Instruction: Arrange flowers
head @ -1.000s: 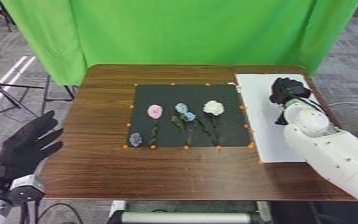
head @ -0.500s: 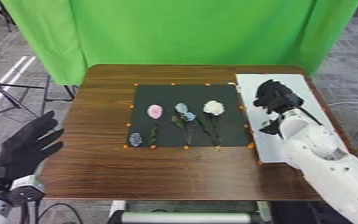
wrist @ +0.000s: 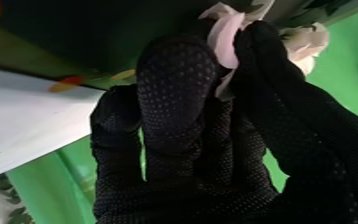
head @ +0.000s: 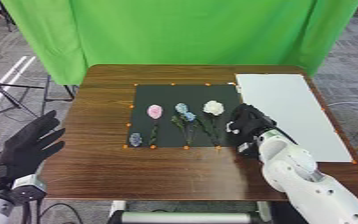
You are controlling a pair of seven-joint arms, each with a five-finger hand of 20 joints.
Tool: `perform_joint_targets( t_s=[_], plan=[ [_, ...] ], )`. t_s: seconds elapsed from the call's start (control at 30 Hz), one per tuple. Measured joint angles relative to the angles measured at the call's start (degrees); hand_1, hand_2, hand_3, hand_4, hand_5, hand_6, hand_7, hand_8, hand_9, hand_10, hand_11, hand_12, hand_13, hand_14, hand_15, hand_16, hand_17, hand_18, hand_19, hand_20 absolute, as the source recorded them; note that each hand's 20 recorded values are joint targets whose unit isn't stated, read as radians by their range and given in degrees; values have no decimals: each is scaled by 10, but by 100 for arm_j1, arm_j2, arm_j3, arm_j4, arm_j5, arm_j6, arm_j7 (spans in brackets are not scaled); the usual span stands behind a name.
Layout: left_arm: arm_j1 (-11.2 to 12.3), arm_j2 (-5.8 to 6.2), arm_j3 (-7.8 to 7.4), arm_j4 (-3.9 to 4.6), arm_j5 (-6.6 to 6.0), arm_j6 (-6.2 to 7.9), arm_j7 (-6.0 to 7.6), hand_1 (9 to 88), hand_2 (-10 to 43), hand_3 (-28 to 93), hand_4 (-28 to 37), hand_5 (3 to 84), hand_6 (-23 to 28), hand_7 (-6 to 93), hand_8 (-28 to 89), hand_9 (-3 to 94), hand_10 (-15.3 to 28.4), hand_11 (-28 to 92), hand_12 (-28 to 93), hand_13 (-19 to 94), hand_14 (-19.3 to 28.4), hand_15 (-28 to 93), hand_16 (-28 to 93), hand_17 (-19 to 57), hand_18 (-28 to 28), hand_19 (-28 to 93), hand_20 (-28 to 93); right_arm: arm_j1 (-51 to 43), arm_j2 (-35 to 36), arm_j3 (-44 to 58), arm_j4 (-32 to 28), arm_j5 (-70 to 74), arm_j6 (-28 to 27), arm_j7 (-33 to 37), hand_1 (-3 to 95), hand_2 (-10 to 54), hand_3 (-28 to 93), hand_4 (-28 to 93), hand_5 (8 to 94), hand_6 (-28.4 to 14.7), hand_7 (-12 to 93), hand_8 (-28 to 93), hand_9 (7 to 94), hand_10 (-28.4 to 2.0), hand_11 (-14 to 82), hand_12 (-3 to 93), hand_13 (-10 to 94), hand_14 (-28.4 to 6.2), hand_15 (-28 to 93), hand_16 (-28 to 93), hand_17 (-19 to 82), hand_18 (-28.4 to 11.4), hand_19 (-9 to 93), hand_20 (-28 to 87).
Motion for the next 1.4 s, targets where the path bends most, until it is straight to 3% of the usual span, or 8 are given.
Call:
perform_joint_targets(
  t_s=[0.17,0.3,0.6,0.73,0.9,1.03,1.17,1.4],
  plan=[
    [-2,0,0,3,-1,-6,-8,249,-4,699,-282,230,13,188,-99,193,97,137,180,146,126,172,59,-127,194,373,88,9,-18,-63,-20,-137,15,-15,460,-95,778,-283,659,6,456,-15,802,-64,187,492,788,-6,513,350,307,-177,793,504],
    [-3,0,-4,6,-1,-18,-17,249,-4,700,-282,231,13,187,-99,193,97,137,180,147,126,172,59,-127,194,373,88,3,-18,-83,-30,-487,3,-15,351,-95,825,-282,598,9,371,-134,642,-100,336,288,700,-30,560,271,258,-182,771,512],
    [1,-6,-30,8,-1,-30,-25,248,-3,700,-282,231,13,188,-99,194,97,136,180,146,126,173,59,-127,194,373,88,-225,7,164,-194,-1070,-345,-145,227,-95,831,-283,443,-24,293,-157,466,-124,239,224,589,-65,549,232,191,-200,751,522],
    [1,-5,-41,13,-1,-42,-29,248,-3,700,-282,231,13,187,-99,194,97,137,181,146,126,172,59,-127,194,374,88,-360,30,299,-312,-1072,-480,-186,185,-91,837,-283,348,-55,248,-127,363,-147,176,224,446,-101,508,196,145,-199,724,521],
    [1,11,-43,14,3,-35,6,247,-3,701,-282,230,14,187,-99,191,95,132,179,144,124,169,59,-127,194,374,88,-696,62,697,-582,-983,-436,-223,173,20,867,-247,311,-41,225,-121,305,-126,120,249,260,-109,257,231,50,-198,526,365],
    [-7,25,-25,8,127,19,95,248,-5,700,-282,228,14,186,-98,178,90,127,185,128,117,153,64,-129,191,369,88,-1289,-15,1600,-783,153,301,-1007,154,34,867,-237,319,-16,176,-111,301,-112,58,252,227,-103,18,403,-16,-192,412,272],
    [-29,47,54,-16,501,209,270,242,-12,695,-282,225,13,186,-97,168,88,122,189,119,111,146,69,-130,189,362,87,-1877,-307,2793,-847,1692,392,-2517,115,34,840,-237,332,-8,119,-96,313,-104,20,238,213,-106,-26,397,-14,-188,324,223],
    [-241,77,458,-30,530,769,1001,208,-52,676,-283,193,2,179,-95,142,77,71,212,99,109,73,92,-143,198,331,81,-2405,-638,3817,-1174,3126,-1445,-3008,88,-7,801,-249,264,-18,63,-66,246,-107,-10,219,162,-132,-76,347,-33,-215,262,165]
  ],
)
